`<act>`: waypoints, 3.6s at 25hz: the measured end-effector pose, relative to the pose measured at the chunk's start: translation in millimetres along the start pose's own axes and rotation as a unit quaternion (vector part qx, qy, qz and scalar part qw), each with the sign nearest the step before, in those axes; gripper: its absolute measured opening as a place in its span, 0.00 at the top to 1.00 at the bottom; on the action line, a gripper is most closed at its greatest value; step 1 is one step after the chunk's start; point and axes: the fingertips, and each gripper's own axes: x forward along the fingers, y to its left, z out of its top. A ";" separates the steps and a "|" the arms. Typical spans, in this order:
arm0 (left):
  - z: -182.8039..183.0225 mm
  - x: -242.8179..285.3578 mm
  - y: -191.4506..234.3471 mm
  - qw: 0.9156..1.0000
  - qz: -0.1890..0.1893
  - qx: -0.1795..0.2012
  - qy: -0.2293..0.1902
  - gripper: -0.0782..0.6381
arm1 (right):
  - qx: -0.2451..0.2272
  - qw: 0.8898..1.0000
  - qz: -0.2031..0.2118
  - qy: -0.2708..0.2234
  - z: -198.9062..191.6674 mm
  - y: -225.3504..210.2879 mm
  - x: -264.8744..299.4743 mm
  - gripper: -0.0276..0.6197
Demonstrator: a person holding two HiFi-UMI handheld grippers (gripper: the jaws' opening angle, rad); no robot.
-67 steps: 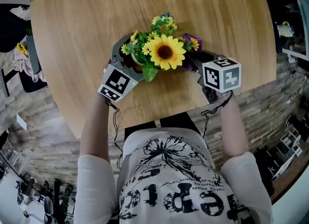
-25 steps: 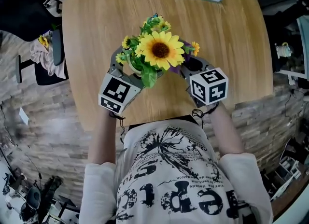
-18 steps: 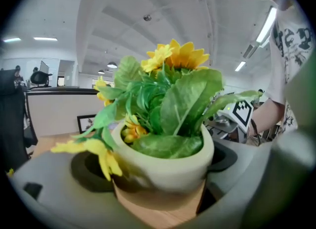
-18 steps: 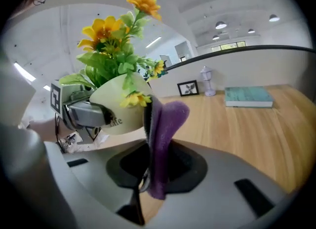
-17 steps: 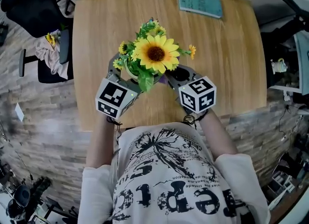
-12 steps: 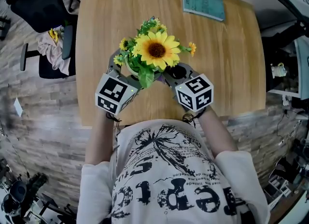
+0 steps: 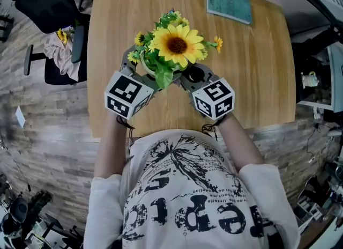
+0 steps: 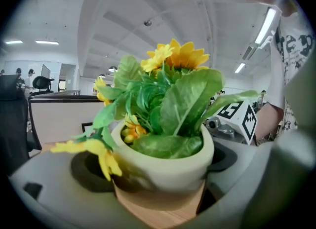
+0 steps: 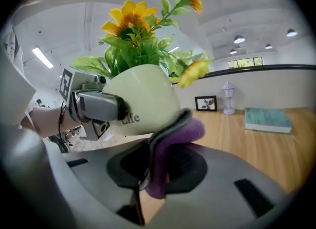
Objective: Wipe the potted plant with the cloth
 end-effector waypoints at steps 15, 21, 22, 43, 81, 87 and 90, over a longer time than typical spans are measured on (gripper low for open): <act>24.8 7.7 -12.3 0.999 -0.015 0.009 -0.035 0.14 | -0.011 0.998 0.053 0.008 10.2 38.8 8.9 0.85; 19.7 6.2 -6.4 0.998 -0.015 0.045 -0.033 0.14 | -0.009 0.997 0.071 0.024 3.9 55.6 29.6 0.85; 17.5 5.2 -3.6 0.998 -0.014 0.041 -0.037 0.14 | -0.010 0.997 0.076 0.025 2.1 58.0 32.0 0.85; 6.8 -6.9 22.6 0.998 0.024 0.019 -0.051 0.15 | 0.008 0.999 0.038 0.026 -6.0 16.7 2.1 0.85; -142.7 114.9 -29.8 0.998 -0.022 -0.033 0.040 0.15 | -0.053 0.977 -0.194 0.066 -72.4 -195.2 -70.2 0.85; -165.3 129.1 -51.7 0.998 -0.045 -0.029 0.043 0.15 | -0.068 0.974 -0.204 0.076 -102.7 -204.4 -84.2 0.84; -167.4 139.2 -49.5 0.997 -0.046 -0.025 0.056 0.14 | -0.061 0.975 -0.201 0.070 -99.8 -211.6 -89.4 0.84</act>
